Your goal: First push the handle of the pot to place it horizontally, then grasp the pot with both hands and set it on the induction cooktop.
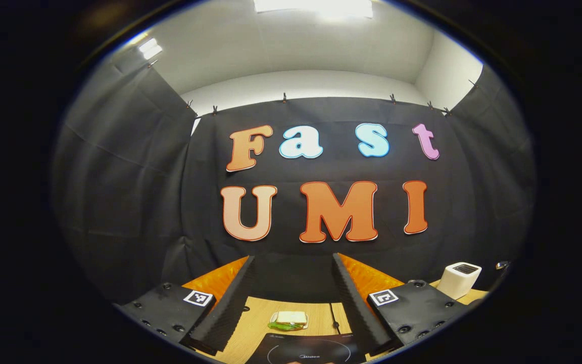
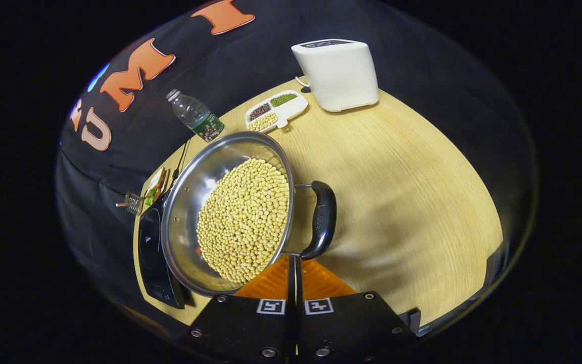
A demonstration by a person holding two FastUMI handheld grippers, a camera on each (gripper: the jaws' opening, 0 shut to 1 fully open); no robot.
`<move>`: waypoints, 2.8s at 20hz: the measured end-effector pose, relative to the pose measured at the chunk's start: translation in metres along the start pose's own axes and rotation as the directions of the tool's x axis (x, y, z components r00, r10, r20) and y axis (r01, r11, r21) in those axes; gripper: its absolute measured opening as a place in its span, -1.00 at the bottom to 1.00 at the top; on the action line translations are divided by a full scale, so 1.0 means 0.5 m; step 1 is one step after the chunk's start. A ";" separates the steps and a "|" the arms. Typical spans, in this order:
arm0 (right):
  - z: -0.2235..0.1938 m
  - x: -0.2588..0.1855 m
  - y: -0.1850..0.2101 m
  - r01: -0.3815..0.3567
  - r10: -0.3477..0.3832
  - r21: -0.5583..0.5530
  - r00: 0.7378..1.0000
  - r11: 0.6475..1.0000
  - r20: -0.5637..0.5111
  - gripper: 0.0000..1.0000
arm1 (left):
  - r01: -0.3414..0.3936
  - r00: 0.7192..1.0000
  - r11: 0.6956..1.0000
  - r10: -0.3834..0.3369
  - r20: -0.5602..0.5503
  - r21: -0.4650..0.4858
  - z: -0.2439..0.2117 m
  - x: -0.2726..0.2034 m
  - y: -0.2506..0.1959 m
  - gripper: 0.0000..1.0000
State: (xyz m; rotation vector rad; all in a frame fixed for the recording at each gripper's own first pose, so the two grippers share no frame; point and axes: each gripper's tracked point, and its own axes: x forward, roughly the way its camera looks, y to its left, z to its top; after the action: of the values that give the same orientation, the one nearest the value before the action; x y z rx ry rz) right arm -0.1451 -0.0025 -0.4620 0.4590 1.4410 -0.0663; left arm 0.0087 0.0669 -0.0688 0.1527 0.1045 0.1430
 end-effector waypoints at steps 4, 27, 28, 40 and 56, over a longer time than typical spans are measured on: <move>0.030 0.016 -0.004 0.023 -0.023 -0.006 1.000 1.000 0.009 -1.00 | -0.001 1.000 1.000 0.001 0.005 0.009 0.008 -0.010 0.000 0.94; 0.158 0.089 -0.033 0.153 -0.151 -0.026 0.987 0.988 0.059 -1.00 | 0.037 0.989 0.998 -0.044 -0.144 -0.051 -0.109 -0.023 -0.038 0.93; 0.165 0.091 -0.034 0.161 -0.159 -0.024 0.985 0.987 0.066 -1.00 | 0.031 0.988 0.998 -0.039 -0.149 -0.059 -0.114 -0.021 -0.038 0.93; 0.196 0.026 -0.010 0.165 -0.137 -0.146 0.973 0.975 0.188 -0.75 | 0.135 0.926 0.984 -0.166 -0.338 -0.114 -0.256 -0.027 -0.161 0.94; 0.225 -0.027 0.049 0.103 -0.039 -0.226 0.961 0.969 0.274 0.60 | 0.274 0.620 0.949 -0.300 -0.725 -0.158 -0.596 -0.059 -0.387 0.94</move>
State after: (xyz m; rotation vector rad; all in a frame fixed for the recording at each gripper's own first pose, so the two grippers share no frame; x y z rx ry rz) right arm -0.0337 -0.0219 -0.4357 0.1906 1.1796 -0.0117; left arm -0.0285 -0.0838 -0.3896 0.0323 0.9581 -0.1295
